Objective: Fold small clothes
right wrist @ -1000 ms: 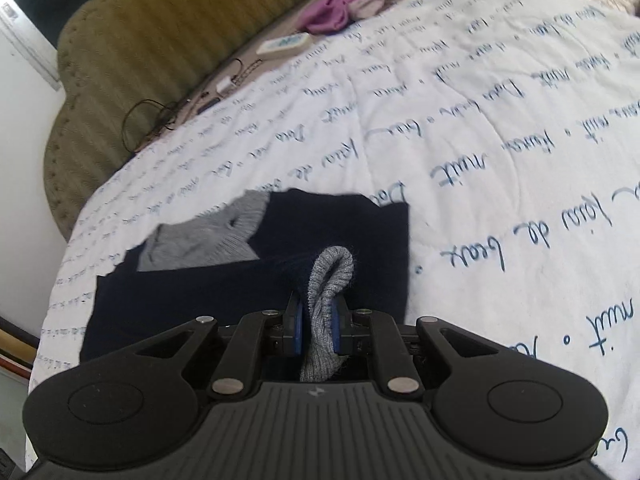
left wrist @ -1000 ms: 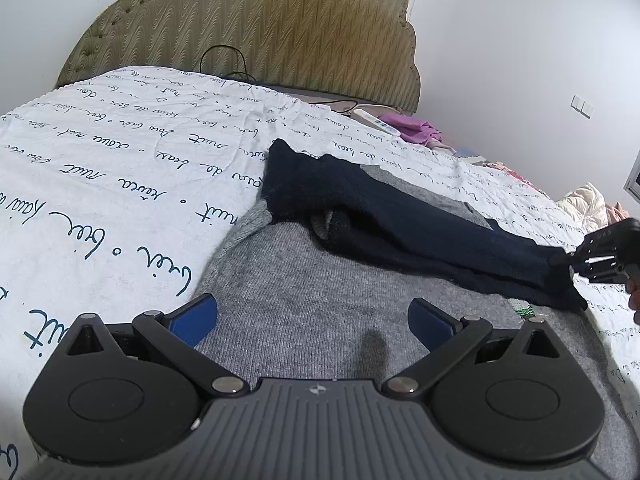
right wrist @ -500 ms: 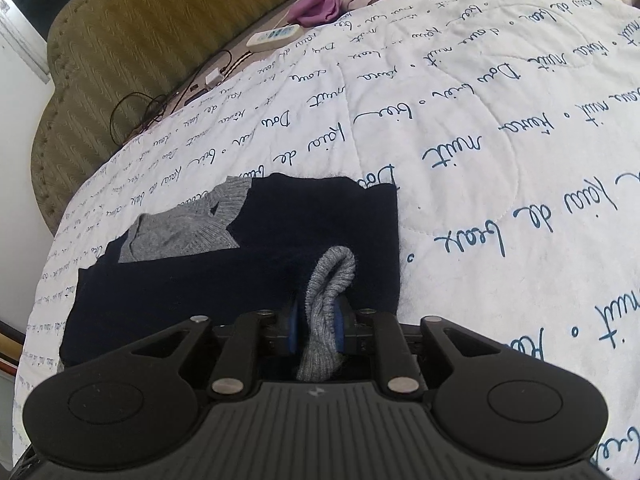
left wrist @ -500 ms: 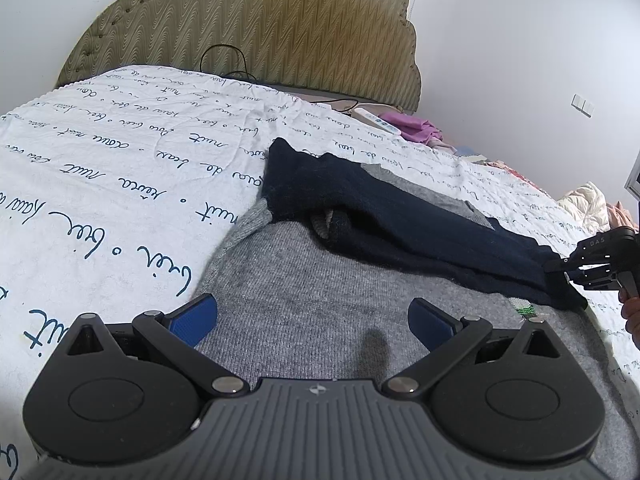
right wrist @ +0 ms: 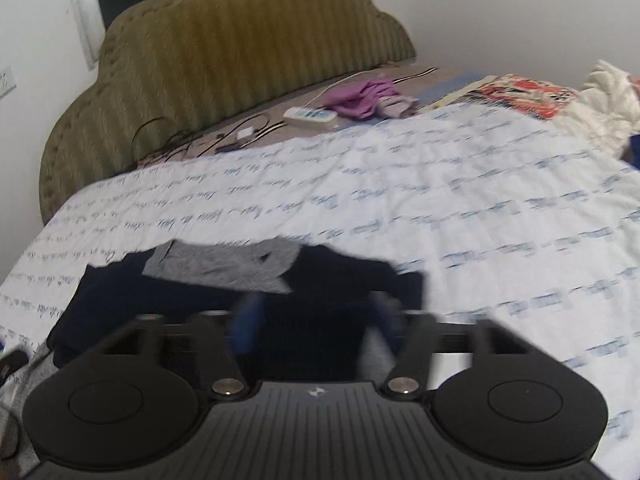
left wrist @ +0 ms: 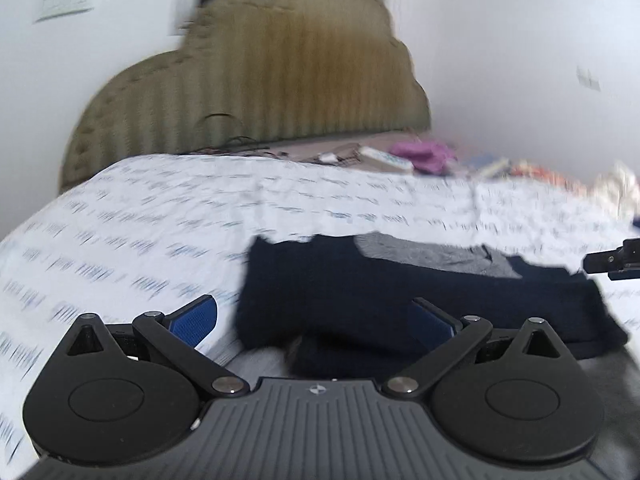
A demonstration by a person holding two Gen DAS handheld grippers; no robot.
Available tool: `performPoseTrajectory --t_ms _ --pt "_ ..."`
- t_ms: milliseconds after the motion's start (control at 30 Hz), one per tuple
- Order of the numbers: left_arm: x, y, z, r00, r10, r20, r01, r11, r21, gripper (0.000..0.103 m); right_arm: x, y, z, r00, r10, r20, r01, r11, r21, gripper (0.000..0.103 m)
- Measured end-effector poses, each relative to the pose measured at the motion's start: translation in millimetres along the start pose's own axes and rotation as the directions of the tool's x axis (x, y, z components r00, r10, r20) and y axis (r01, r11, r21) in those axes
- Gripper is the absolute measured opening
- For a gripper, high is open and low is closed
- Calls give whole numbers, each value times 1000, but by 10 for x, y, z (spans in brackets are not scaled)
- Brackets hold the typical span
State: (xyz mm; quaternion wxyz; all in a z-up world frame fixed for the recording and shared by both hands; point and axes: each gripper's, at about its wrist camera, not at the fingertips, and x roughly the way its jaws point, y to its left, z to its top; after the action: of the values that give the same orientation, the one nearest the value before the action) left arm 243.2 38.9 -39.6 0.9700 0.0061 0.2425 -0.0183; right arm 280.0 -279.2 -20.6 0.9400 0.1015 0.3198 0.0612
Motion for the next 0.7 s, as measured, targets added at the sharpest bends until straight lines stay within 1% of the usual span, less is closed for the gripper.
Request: performPoseTrajectory --t_ms 67,133,167,200,233,300,367,500,600,700 --pt "259 -202 37 999 29 -15 -27 997 68 103 182 156 -122 1000 -19 -6 18 1000 -24 74" --pt "488 -353 36 998 37 -57 -30 993 112 103 354 288 -266 998 -57 -27 56 997 -46 74" --pt "608 -397 12 995 30 -100 -17 992 122 103 438 326 -335 997 -68 -45 65 996 -54 74" --pt "730 -425 -20 986 28 -165 -6 991 132 103 503 354 -412 995 -76 -61 72 995 -66 74" --pt "807 -452 -49 978 40 -202 -10 989 149 103 551 381 -476 994 -89 -65 83 993 -81 75" --pt "767 -450 -74 983 42 -176 -14 988 156 102 541 441 -556 993 -112 -30 107 987 -123 80" --pt "742 -431 -66 980 35 -195 -6 990 144 102 507 475 -573 992 -121 -29 117 984 -135 82" --pt "604 -379 -92 979 26 -204 -5 995 103 103 403 498 -606 988 -148 -35 143 982 -125 84" --pt "503 -384 -143 978 29 -205 -5 993 120 103 313 497 -656 988 -145 -49 140 986 -94 86" --pt "400 -381 -156 976 13 -215 10 994 105 102 223 539 -725 986 -159 -52 152 982 -110 86"
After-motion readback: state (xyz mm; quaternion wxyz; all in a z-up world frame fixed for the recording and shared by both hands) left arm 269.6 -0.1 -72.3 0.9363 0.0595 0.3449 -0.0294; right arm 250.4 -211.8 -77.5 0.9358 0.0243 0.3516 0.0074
